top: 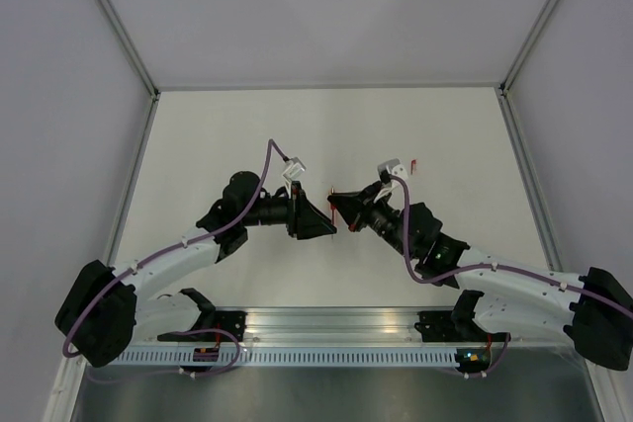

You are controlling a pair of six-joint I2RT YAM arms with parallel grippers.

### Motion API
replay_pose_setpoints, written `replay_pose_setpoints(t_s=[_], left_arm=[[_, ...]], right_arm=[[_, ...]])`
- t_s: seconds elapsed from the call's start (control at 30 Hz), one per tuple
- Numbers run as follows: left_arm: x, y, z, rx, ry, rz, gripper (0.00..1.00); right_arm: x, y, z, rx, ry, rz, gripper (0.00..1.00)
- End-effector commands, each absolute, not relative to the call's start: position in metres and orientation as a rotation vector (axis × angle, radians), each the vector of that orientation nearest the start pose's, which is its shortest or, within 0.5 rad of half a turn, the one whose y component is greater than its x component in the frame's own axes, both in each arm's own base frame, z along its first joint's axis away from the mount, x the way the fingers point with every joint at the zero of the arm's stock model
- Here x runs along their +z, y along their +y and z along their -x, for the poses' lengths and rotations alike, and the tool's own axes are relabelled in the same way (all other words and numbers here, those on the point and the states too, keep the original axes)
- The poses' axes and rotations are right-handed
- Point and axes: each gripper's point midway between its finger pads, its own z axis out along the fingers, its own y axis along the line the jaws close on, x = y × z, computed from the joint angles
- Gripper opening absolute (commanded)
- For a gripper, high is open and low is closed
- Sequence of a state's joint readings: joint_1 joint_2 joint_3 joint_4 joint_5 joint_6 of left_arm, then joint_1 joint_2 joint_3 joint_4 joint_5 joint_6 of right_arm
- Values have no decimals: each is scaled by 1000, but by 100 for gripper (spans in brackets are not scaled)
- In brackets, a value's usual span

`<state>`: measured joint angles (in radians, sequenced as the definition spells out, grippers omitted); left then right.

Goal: Insert the pens into the pen caps

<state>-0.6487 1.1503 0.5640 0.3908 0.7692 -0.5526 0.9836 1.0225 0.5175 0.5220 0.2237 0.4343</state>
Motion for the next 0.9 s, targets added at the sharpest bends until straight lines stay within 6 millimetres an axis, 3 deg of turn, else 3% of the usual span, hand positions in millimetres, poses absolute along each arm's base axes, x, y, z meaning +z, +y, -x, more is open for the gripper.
replay_pose_setpoints(t_s=[0.0,0.37,0.47,0.6,0.7,0.83,0.87], left_arm=[[216,-312,-176,-1520,1777,-762,52],[207,-319,-178,-1527,1801,-766,55],[209,-320,-177,-1532,1796,-774,43],[210,-321,-175,-1538,1790,-782,8],[211,-321,-175,-1538,1790,-776,2],[210,-320,-177,-1526,1801,-761,2],[209,-319,-181,-1506,1812,-737,2]], right_arm=[[260,294,-228,986,1542,175,0],[269,297,-220,1106,1489,128,0],[267,297,-220,1110,1492,121,0],[269,292,-222,1096,1483,95,0],[267,288,-224,1079,1485,84,1],[274,290,-223,1047,1486,139,48],[273,287,-224,1021,1504,140,52]])
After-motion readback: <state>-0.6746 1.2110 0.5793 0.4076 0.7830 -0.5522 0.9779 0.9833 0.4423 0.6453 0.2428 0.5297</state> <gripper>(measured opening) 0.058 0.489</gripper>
